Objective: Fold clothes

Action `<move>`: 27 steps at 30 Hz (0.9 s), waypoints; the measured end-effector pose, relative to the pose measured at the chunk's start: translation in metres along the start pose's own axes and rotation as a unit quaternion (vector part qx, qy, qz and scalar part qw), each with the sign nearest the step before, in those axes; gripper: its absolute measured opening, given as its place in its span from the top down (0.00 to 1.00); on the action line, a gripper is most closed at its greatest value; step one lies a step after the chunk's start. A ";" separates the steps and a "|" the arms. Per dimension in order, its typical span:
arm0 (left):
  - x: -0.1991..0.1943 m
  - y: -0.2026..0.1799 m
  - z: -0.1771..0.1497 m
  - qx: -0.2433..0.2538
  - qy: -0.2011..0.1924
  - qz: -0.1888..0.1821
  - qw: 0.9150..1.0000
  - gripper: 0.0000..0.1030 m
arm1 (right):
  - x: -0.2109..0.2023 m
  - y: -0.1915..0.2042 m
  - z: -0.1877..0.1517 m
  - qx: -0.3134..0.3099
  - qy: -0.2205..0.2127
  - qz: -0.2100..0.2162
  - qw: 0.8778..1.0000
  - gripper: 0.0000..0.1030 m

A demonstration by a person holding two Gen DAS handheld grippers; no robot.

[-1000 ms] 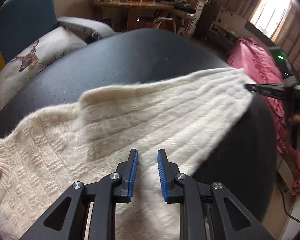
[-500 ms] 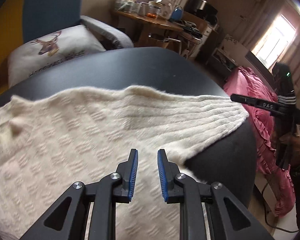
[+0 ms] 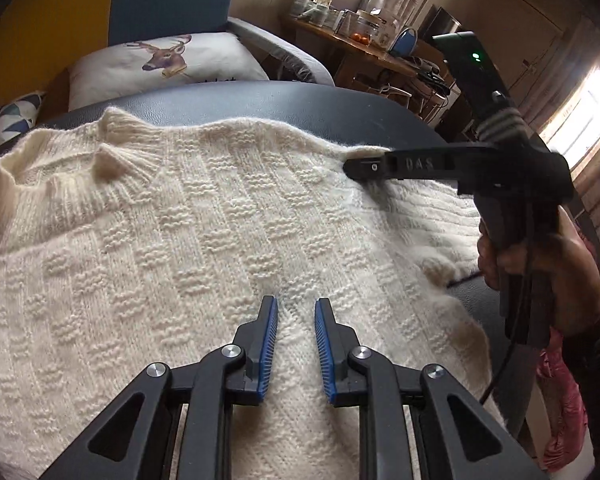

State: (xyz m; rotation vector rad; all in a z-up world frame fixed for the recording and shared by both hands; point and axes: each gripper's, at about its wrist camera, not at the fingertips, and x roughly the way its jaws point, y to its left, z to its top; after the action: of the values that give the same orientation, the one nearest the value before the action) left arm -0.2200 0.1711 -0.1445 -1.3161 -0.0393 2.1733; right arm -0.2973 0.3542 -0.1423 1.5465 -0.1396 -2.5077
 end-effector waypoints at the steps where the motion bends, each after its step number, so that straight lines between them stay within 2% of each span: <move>1: 0.000 0.000 0.001 -0.002 0.000 -0.001 1.000 0.81 | 0.000 -0.004 0.000 0.009 -0.013 -0.003 1.000 1.00; 3: 0.001 -0.001 0.005 -0.007 0.007 0.000 1.000 0.81 | 0.000 -0.011 0.000 0.034 -0.019 0.009 0.999 1.00; 6: -0.003 -0.002 0.014 -0.005 0.006 0.022 1.000 0.81 | -0.003 -0.017 -0.003 0.044 -0.019 0.023 0.999 1.00; 8: -0.016 -0.001 0.013 -0.007 -0.002 0.015 1.000 0.81 | -0.009 -0.021 -0.006 0.064 -0.015 0.039 0.997 1.00; 9: -0.023 -0.001 0.010 -0.009 -0.003 0.009 1.000 0.81 | -0.019 -0.020 -0.011 0.065 -0.020 0.053 0.996 0.95; 11: -0.036 -0.002 -0.002 -0.004 -0.004 -0.003 1.000 0.81 | -0.043 -0.018 -0.021 0.059 -0.034 0.084 0.994 0.94; 13: -0.049 -0.005 -0.021 0.001 -0.005 -0.005 1.000 0.81 | -0.061 -0.015 -0.039 0.056 -0.026 0.130 0.990 0.92; 14: -0.056 -0.006 -0.031 0.004 -0.005 -0.005 1.000 0.81 | -0.069 -0.015 -0.052 0.059 -0.020 0.153 0.986 0.85; 15: -0.062 -0.009 -0.041 0.007 -0.008 -0.004 1.000 0.81 | -0.077 -0.017 -0.064 0.064 -0.013 0.177 0.982 0.69; 16: -0.069 -0.011 -0.050 0.010 -0.011 0.000 1.000 0.81 | -0.080 -0.017 -0.078 0.072 -0.009 0.186 0.980 0.57; 17: -0.075 -0.013 -0.058 0.012 -0.013 0.002 1.000 0.81 | -0.083 -0.018 -0.092 0.081 -0.005 0.192 0.978 0.37; 18: -0.081 -0.015 -0.065 0.013 -0.014 -0.001 1.000 0.81 | -0.085 -0.019 -0.106 0.090 -0.001 0.198 0.976 0.31; 21: -0.085 -0.020 -0.080 0.026 -0.007 0.007 1.000 0.81 | -0.093 -0.021 -0.147 0.117 0.010 0.217 0.969 0.31; 25: -0.079 -0.020 -0.095 0.041 0.008 0.030 0.999 0.81 | -0.076 -0.017 -0.166 0.151 -0.003 0.218 0.964 0.34; 26: -0.077 -0.018 -0.098 0.038 0.014 0.038 0.998 0.81 | -0.072 -0.014 -0.166 0.153 -0.013 0.214 0.965 0.47; 27: -0.075 -0.017 -0.102 0.035 0.017 0.046 0.998 0.81 | -0.070 -0.011 -0.165 0.156 -0.019 0.201 0.967 0.80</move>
State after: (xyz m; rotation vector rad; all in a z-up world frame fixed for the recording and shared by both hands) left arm -0.1038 0.1202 -0.1315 -1.3388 0.1114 2.2063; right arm -0.1205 0.3834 -0.1572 1.3963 -0.8016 -2.2648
